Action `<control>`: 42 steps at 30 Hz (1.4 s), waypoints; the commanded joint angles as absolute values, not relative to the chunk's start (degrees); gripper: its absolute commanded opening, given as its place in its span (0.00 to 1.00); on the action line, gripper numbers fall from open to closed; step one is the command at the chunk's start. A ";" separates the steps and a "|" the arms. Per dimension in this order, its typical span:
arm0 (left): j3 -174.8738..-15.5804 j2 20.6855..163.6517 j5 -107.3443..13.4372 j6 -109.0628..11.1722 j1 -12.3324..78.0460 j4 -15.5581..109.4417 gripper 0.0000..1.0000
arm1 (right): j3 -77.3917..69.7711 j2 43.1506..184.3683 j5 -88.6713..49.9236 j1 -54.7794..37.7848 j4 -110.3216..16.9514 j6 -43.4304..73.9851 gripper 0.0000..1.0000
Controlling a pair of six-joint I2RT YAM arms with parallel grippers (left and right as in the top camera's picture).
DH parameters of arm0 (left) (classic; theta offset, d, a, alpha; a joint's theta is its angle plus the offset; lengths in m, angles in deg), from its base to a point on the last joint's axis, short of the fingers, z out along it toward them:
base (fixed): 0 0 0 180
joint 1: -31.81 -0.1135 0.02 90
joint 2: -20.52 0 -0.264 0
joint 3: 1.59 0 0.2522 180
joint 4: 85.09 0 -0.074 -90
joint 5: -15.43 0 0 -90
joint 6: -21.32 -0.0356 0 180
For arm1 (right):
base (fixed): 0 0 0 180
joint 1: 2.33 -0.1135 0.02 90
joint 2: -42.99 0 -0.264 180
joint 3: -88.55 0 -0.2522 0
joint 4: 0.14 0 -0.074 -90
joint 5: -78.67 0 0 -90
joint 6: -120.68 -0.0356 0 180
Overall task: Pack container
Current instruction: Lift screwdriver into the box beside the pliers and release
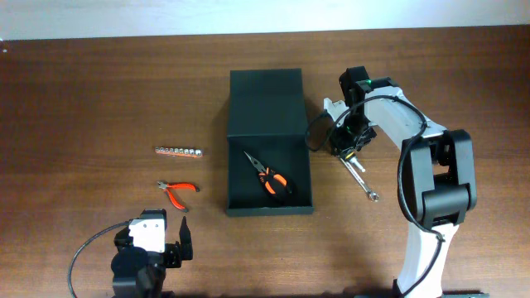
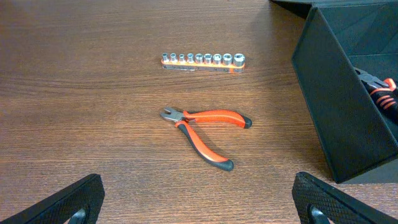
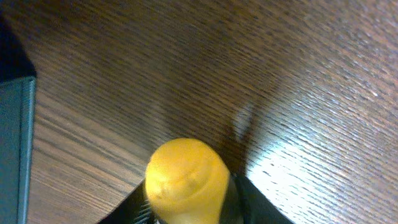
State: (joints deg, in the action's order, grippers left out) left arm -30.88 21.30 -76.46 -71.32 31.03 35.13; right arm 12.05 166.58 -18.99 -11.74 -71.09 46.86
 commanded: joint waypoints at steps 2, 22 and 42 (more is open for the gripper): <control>-30.60 20.82 -76.00 -72.43 30.79 35.26 0.99 | 11.68 167.12 -19.76 -11.68 -70.83 46.23 0.26; -30.60 20.82 -75.98 -72.43 30.79 35.26 0.99 | 21.16 165.40 -19.82 -11.70 -77.80 43.65 0.09; -30.60 20.82 -76.00 -72.43 30.79 35.26 0.99 | 35.78 154.95 -22.12 -27.04 -92.62 43.71 0.04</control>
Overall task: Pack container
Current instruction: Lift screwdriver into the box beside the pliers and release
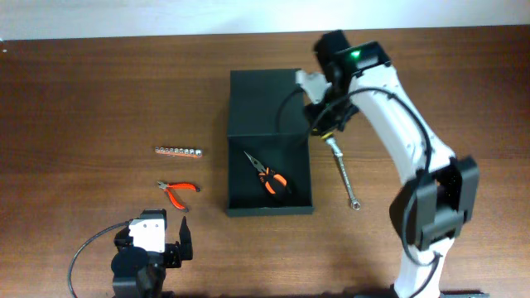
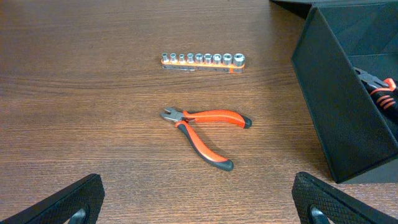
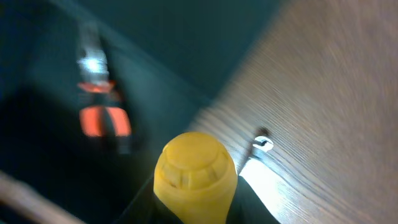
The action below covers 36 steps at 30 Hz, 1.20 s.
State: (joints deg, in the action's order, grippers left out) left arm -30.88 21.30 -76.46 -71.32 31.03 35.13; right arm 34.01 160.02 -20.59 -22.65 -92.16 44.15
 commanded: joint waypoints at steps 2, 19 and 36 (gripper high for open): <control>-30.60 20.82 -75.98 -72.43 30.79 35.26 0.99 | 35.78 154.42 -22.12 -29.93 -92.97 43.69 0.04; -30.60 20.82 -75.98 -72.45 30.77 35.26 0.99 | 17.82 154.91 -22.31 -41.05 -79.39 42.12 0.05; -30.60 20.82 -76.00 -72.43 30.79 35.26 0.99 | 0.99 154.93 -22.27 -41.05 -61.95 39.12 0.14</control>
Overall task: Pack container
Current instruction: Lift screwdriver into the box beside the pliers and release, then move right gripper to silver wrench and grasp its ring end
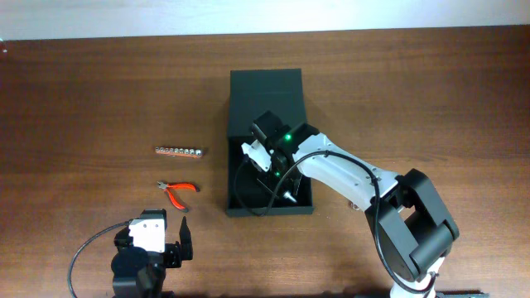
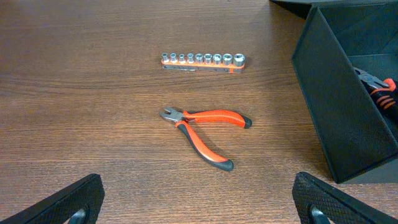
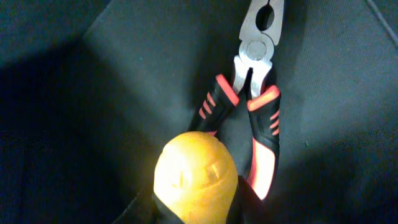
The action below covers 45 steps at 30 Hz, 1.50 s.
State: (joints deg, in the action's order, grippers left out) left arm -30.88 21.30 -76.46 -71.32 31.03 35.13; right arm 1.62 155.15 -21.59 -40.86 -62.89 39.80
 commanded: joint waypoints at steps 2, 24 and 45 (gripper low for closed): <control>-30.60 20.82 -76.00 -72.43 30.79 35.26 0.99 | 1.01 154.93 -22.27 -41.05 -61.25 39.12 0.19; -30.60 20.82 -75.98 -72.45 30.79 35.26 0.99 | 12.59 150.62 -21.18 -40.94 -67.44 36.11 0.65; -30.60 20.82 -76.00 -72.43 30.79 35.26 0.99 | 4.57 120.83 -1.64 -24.75 -81.03 15.43 0.91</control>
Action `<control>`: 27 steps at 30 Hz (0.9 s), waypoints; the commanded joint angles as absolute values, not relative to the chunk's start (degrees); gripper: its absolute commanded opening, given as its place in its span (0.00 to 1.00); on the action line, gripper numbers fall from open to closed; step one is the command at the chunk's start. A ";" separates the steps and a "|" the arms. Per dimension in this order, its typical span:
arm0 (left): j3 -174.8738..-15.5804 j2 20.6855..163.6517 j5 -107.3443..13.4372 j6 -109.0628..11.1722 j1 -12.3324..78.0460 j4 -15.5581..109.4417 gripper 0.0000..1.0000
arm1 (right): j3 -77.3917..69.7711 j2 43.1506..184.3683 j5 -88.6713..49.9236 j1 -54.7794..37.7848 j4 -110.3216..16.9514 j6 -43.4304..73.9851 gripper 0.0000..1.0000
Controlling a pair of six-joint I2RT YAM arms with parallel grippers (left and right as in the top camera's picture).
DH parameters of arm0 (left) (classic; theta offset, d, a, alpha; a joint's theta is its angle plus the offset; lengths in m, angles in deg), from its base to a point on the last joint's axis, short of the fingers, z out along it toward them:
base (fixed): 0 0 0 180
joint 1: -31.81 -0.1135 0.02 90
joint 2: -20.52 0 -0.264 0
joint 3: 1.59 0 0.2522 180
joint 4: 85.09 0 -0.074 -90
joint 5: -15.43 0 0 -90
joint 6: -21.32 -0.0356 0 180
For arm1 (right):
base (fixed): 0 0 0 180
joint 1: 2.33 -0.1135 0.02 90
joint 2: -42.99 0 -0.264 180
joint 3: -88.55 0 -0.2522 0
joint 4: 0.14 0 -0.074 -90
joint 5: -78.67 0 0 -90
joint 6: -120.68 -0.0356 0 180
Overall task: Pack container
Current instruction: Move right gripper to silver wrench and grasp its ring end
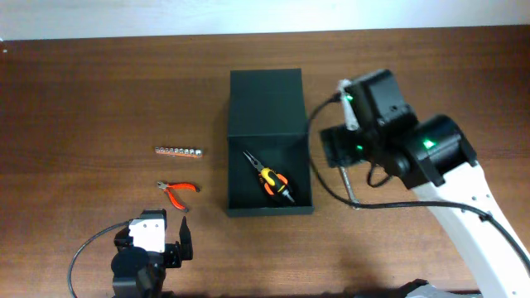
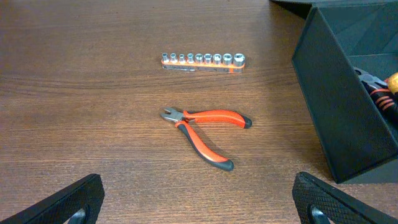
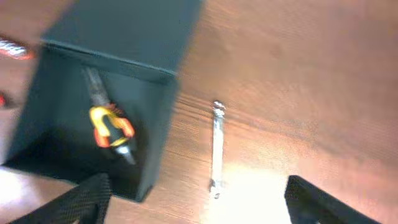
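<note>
The black box stands open in the middle of the table, its lid folded back. Inside lie orange-and-black pliers and a yellow-handled screwdriver, which also shows in the right wrist view. My right gripper hangs open and empty, high above the box's right wall and a silver wrench. Left of the box lie a socket rail and red pliers. My left gripper rests open near the front edge, short of the red pliers.
The wrench lies on the wood just right of the box, partly under my raised right arm. The box's left wall rises to the right of the red pliers. Bare table spreads to the far left.
My right gripper was shut on the yellow-handled screwdriver low inside the box. Now it is open, high and to the right, and the screwdriver lies in the box by the pliers.
My right gripper held the yellow-handled screwdriver low over the table right of the box, by the wrench. Then it was at the box's right wall, then inside over the pliers. Now the screwdriver lies in the box and the gripper is raised. The left arm stayed put.
</note>
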State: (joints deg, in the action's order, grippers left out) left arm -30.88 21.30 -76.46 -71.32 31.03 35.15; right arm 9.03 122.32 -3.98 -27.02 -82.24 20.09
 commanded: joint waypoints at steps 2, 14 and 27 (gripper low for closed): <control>-30.60 20.82 -76.00 -72.43 30.79 35.26 0.99 | 1.18 120.50 -1.83 -22.96 -78.85 15.12 0.98; -30.60 20.82 -75.98 -72.43 30.79 35.26 0.99 | -5.26 133.53 -7.74 -16.77 -71.94 15.43 1.00; -30.60 20.82 -75.98 -72.43 30.79 35.26 0.99 | -5.26 147.39 -9.86 -16.03 -70.15 16.28 0.95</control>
